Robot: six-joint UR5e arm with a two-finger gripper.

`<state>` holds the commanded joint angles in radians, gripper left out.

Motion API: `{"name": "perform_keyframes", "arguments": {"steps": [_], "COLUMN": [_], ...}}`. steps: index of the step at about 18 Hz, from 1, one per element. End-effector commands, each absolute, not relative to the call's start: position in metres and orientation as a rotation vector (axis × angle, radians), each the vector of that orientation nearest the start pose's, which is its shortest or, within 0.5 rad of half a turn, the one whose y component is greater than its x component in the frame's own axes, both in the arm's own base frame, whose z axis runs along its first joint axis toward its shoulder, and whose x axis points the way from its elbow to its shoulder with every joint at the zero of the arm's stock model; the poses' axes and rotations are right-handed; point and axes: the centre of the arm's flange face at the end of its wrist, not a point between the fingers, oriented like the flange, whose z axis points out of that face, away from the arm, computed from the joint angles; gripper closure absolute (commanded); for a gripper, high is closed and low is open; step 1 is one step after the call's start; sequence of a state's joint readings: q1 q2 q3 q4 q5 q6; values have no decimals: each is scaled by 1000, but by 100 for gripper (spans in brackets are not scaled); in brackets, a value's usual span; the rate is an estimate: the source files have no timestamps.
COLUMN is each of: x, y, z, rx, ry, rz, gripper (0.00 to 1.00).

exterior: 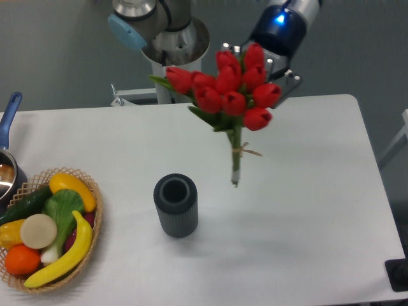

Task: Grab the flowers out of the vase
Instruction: 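Lift the gripped tulip bunch straight up out of the grey vase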

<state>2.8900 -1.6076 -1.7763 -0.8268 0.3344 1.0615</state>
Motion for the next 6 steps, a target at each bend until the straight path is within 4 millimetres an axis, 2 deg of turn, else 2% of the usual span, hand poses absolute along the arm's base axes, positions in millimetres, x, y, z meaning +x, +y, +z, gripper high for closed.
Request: {"name": "perform_keyframes", "arguments": {"steps": [3, 6], "x": [-436, -436], "y": [336, 335], "z": [503, 501], "rx": [-1866, -1867], "ry": [79, 79], "rz": [-38, -38], "gripper": [52, 52]}}
